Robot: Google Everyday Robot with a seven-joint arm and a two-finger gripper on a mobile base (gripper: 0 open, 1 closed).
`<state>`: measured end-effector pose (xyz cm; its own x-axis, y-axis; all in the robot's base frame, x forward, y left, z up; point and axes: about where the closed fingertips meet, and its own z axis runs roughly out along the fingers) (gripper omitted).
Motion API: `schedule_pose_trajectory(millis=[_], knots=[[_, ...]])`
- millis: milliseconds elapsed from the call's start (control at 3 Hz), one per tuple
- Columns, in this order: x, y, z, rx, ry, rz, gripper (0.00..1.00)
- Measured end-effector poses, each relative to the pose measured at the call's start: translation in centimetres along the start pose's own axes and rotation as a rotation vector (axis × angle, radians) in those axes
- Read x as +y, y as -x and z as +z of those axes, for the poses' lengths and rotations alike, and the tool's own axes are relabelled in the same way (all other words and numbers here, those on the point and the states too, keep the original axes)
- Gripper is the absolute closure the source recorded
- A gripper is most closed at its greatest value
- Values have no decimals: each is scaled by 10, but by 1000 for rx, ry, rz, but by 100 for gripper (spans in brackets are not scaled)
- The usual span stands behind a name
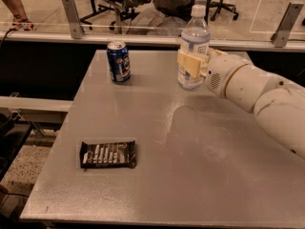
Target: Place blue plastic bottle upright
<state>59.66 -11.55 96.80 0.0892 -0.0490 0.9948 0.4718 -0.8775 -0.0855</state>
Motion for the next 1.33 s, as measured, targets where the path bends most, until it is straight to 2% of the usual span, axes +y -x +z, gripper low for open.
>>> schedule_pose_trajectory(millis=[333,1000,1333], knots=[[2,12,-6,8,-19,-58,100],[0,38,-11,15,-42,-69,100],[-3,46,-10,37,-49,-63,84]])
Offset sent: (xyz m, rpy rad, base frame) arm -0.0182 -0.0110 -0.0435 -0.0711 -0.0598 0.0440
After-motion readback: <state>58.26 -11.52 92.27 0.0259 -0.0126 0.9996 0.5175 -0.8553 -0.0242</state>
